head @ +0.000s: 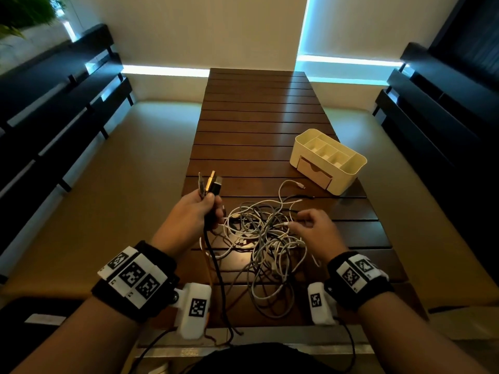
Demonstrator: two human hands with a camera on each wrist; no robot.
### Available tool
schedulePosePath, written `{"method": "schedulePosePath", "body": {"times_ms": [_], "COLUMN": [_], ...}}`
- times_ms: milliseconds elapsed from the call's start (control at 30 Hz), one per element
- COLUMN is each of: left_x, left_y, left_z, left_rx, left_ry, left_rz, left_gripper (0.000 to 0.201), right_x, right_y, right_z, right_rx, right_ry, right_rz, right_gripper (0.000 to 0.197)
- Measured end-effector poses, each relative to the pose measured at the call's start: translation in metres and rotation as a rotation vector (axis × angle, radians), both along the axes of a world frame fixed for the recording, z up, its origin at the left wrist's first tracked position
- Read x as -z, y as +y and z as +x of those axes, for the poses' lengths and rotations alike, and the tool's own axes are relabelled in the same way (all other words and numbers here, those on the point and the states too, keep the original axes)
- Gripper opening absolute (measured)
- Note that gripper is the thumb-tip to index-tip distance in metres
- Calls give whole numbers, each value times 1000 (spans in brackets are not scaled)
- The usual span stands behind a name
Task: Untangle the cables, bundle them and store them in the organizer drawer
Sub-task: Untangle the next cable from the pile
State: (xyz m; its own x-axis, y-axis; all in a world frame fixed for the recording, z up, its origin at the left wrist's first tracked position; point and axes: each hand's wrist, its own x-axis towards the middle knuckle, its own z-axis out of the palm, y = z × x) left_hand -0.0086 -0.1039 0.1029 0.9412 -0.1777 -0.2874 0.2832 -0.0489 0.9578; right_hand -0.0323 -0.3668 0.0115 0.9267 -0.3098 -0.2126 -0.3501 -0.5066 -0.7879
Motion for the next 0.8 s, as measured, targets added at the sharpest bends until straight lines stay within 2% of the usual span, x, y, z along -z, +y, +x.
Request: {"method": "schedulePosePath", "body": {"times_ms": [67, 133, 200, 267, 333, 467, 533, 600, 700, 800], "left_x": [0, 0, 1, 3, 5, 6, 5, 5, 5, 5], "left_y": [2, 4, 6, 6, 4, 4, 5, 7, 8, 9], "left_z": [-1, -1, 0, 1, 0, -1, -1, -1, -1, -2], "left_rx": [-20, -37, -41, -38, -25, -1, 4, 2, -1, 3], "left_ry": [15, 32, 42, 38, 19, -8, -12, -8, -8, -23], "left_rz": [-19, -55, -89, -95, -77, -61, -62, -64, -58, -41], "left_gripper": [28, 28, 27, 26, 26, 25, 24, 24, 23, 24], "right_x": [15, 22, 28, 29, 31, 41, 49, 56, 68, 74], "right_y": [-4, -2, -1, 0, -5, -22, -31, -36, -40, -40], "right_z": [-1, -3, -5, -3, 2, 16, 24, 28, 30, 30], "right_rx": [-94, -208, -231, -166, -112, -12, 44, 24, -33, -41], "right_ry": [177, 275, 265, 254, 198, 91, 104, 171, 283, 318], "right_rz": [-103, -93, 100, 326, 369, 48, -134, -247, -284, -261], "right_gripper": [37, 23, 12, 10, 9, 7, 20, 36, 50, 40]}}
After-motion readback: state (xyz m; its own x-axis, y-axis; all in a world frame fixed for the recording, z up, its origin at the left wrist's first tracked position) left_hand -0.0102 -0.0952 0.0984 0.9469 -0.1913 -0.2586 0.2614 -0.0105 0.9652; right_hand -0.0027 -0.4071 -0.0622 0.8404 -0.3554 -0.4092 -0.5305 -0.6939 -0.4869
